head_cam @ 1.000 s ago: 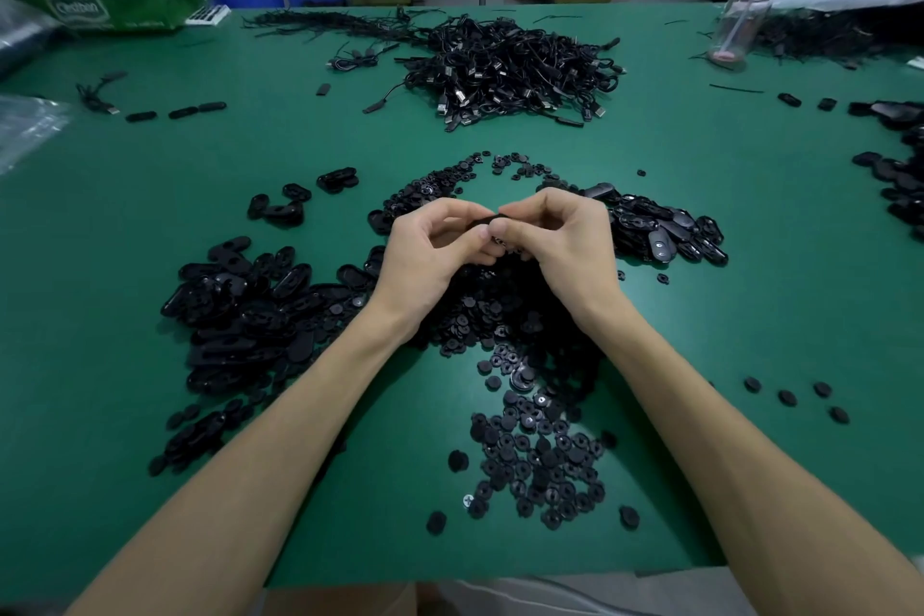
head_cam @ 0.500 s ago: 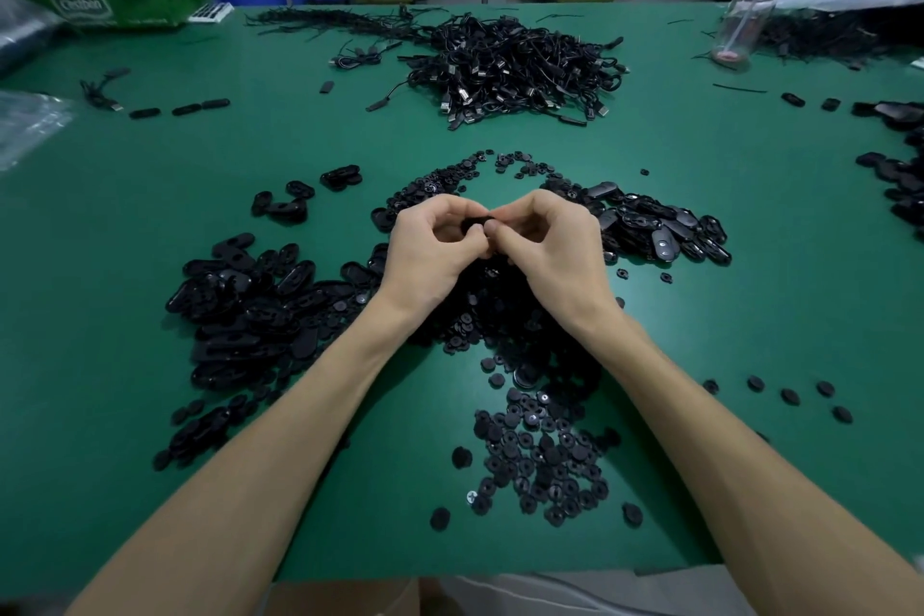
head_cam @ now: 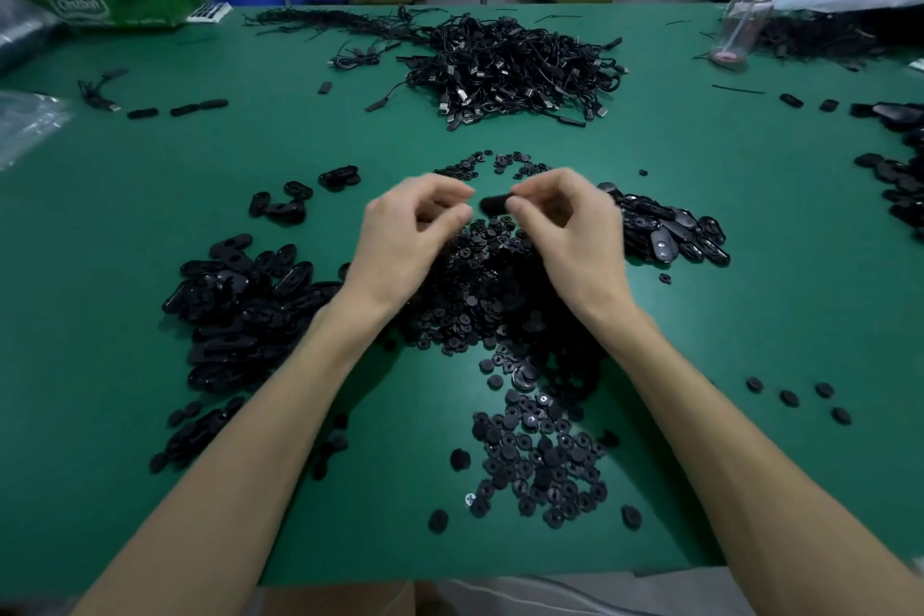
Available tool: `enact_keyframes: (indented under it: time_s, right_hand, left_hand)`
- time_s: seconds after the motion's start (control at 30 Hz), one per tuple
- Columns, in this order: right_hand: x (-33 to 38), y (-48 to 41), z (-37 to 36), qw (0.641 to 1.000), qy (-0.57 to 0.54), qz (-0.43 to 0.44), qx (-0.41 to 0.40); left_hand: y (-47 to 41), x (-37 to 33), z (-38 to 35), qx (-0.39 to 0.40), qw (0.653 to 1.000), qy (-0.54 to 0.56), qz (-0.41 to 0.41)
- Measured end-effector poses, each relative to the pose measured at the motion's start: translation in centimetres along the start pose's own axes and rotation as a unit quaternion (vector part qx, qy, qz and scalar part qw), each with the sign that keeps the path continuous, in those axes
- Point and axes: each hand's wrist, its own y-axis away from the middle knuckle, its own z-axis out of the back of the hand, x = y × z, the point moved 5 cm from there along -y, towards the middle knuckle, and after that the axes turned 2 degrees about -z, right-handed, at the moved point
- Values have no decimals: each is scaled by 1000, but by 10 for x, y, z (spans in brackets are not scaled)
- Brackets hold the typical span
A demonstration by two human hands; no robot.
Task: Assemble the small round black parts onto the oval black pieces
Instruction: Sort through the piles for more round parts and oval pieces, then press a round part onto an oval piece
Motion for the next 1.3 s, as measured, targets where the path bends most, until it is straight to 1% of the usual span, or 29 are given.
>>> enact_keyframes:
  time_s: [0.07, 0.1, 0.17, 0.2, 0.27, 0.33, 0.37, 0.47, 0.5, 0.57, 0.67, 0.73, 0.87, 0.97, 1.03, 1.1, 1.2, 1.23, 1.3]
  right_hand:
    - [-6, -9, 17, 997, 42, -7, -70]
    - [-10, -13, 27, 992, 64, -11, -109]
    - [-23, -21, 46, 982, 100, -31, -159]
    - [-32, -23, 52, 978, 117, -51, -166]
    - [-47, -25, 56, 968, 168, -97, -158]
    - [-52, -23, 54, 957, 218, -122, -148]
    - [-51, -22, 51, 955, 230, -122, -141]
    - [-36, -20, 39, 968, 217, -82, -97]
    - [-30, -18, 32, 974, 205, -65, -67]
    - [-20, -13, 14, 981, 192, -35, 19]
    - [-14, 0, -15, 963, 228, -6, 141]
    - [-15, 7, -27, 949, 254, 10, 184]
    - [-17, 9, -30, 947, 258, 21, 191]
    - [-18, 7, -30, 948, 257, 16, 186]
    - [-18, 7, -31, 948, 256, 13, 187]
    - [-19, 7, -29, 950, 253, 11, 182]
    - [-20, 5, -28, 954, 246, 11, 172]
    - [-20, 5, -27, 955, 242, 11, 170]
    - [-20, 5, -27, 959, 230, 12, 163]
  left_hand:
    - [-4, 11, 19, -23, 990, -136, 43]
    - [-6, 21, 30, -20, 973, -212, 83]
    - [-4, 41, 48, 21, 929, -326, 172]
    - [-2, 46, 53, 44, 910, -360, 201]
    - [0, 48, 58, 67, 894, -388, 216]
    - [-2, 46, 58, 73, 889, -397, 217]
    - [-3, 44, 56, 81, 893, -386, 217]
    - [-3, 42, 44, 107, 915, -311, 236]
    - [-2, 42, 42, 108, 917, -299, 240]
    - [-3, 45, 40, 98, 917, -297, 246]
    - [-6, 48, 39, 75, 921, -284, 254]
    - [-6, 48, 38, 66, 922, -288, 250]
    - [-7, 48, 38, 29, 920, -332, 207]
    - [-7, 47, 41, 17, 914, -352, 203]
    - [-6, 45, 43, 42, 907, -360, 215]
    - [-5, 44, 44, 89, 897, -363, 236]
    - [-2, 42, 46, 156, 872, -371, 278]
    - [-1, 41, 46, 168, 868, -367, 289]
    - [1, 40, 46, 176, 870, -348, 301]
